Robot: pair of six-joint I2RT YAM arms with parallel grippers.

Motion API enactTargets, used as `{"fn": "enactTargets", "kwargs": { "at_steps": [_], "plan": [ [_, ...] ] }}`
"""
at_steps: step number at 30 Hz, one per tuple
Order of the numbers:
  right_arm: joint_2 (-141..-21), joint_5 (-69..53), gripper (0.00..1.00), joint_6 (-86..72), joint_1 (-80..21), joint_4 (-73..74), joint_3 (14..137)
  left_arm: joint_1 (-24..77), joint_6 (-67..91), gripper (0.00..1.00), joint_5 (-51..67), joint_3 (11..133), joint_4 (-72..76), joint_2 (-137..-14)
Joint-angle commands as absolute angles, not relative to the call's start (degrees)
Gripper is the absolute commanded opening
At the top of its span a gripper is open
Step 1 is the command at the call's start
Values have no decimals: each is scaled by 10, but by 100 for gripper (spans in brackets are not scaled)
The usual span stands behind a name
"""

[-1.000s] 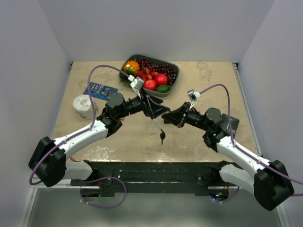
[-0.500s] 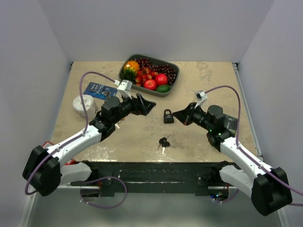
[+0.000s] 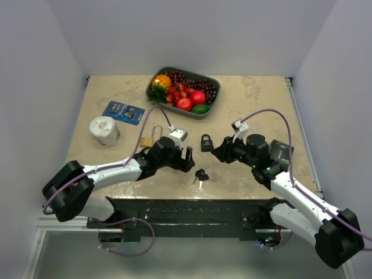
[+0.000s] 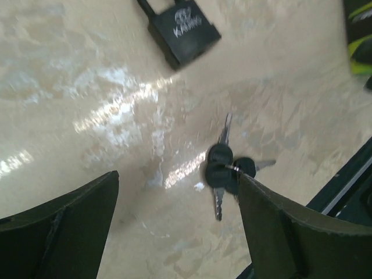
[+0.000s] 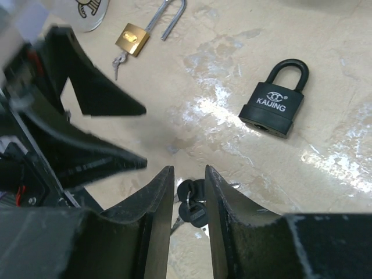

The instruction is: Unlock with the key

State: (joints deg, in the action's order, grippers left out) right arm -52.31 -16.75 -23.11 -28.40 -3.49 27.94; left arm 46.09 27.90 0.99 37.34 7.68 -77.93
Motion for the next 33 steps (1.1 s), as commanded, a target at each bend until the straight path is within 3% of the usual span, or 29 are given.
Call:
{"fn": "enactTargets", "kwargs": {
  "at_steps": [1, 13, 23, 33],
  "plan": [
    [-523, -144, 34, -235, -283, -55, 294, 497, 250, 87, -79, 359, 33, -808],
    [-518, -149, 45, -237, -284, -68, 291, 591, 207, 98, -94, 368, 27, -865],
    [-520, -149, 50, -240, -283, -72, 292, 605, 194, 99, -94, 392, 34, -911],
    [-524, -148, 52, -241, -283, -77, 290, 625, 204, 99, -292, 445, -93, -955]
  ]
}}
